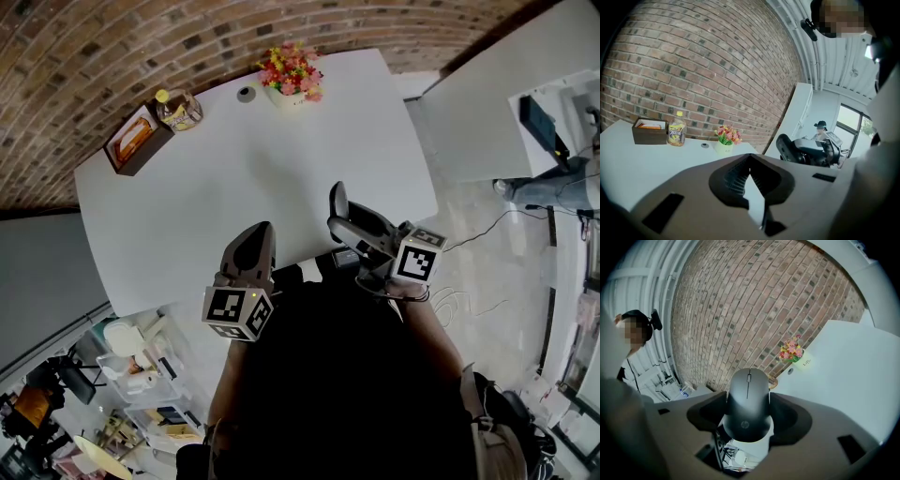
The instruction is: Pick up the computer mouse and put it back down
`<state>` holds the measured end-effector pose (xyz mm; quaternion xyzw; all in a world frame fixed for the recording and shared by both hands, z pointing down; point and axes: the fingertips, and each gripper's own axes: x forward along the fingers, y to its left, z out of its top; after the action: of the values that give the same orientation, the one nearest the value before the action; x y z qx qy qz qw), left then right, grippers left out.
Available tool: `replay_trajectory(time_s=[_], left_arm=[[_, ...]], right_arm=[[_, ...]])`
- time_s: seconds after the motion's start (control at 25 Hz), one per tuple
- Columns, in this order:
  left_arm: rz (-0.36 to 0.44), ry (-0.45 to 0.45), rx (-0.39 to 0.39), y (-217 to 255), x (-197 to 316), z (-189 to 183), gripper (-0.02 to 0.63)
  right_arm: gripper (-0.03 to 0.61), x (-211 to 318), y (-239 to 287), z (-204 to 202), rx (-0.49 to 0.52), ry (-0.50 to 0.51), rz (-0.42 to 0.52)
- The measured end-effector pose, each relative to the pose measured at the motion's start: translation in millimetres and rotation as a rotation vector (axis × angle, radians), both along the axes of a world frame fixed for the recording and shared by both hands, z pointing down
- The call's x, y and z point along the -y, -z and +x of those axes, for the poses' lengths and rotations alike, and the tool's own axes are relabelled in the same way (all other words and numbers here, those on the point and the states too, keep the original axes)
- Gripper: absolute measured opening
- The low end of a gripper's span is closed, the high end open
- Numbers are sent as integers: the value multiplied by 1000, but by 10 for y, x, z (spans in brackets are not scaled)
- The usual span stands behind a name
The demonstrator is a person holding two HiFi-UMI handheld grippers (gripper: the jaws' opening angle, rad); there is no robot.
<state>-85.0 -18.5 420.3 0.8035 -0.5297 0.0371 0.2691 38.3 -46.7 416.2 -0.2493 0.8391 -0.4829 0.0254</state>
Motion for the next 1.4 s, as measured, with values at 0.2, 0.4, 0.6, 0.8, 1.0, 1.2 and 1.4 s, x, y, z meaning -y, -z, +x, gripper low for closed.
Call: replay_trajectory(time_s=[0.2, 0.4, 0.6, 0.8, 1.0, 1.2, 1.4], left_arm=[[4, -3, 3, 21, -28, 12, 14], [8, -3, 7, 31, -44, 18, 14], [5, 2, 9, 23, -80, 3, 14], [0, 17, 8, -6, -125, -25, 14], [1, 21, 5, 6, -117, -10, 14], [-6, 20, 5, -16, -118, -1, 14], [-8, 11, 6, -21, -101, 36, 14]], right_arm=[[305, -42, 13, 1, -10, 2, -2], [305, -53, 17, -7, 4, 8, 4], [305, -68, 22, -15, 3, 8, 15], [305, -75, -28, -1, -43, 8, 42], [305, 6, -9, 0, -94, -3, 76], [305, 75, -153, -28, -203, -8, 147], [305, 126, -442, -19, -456, 25, 228]])
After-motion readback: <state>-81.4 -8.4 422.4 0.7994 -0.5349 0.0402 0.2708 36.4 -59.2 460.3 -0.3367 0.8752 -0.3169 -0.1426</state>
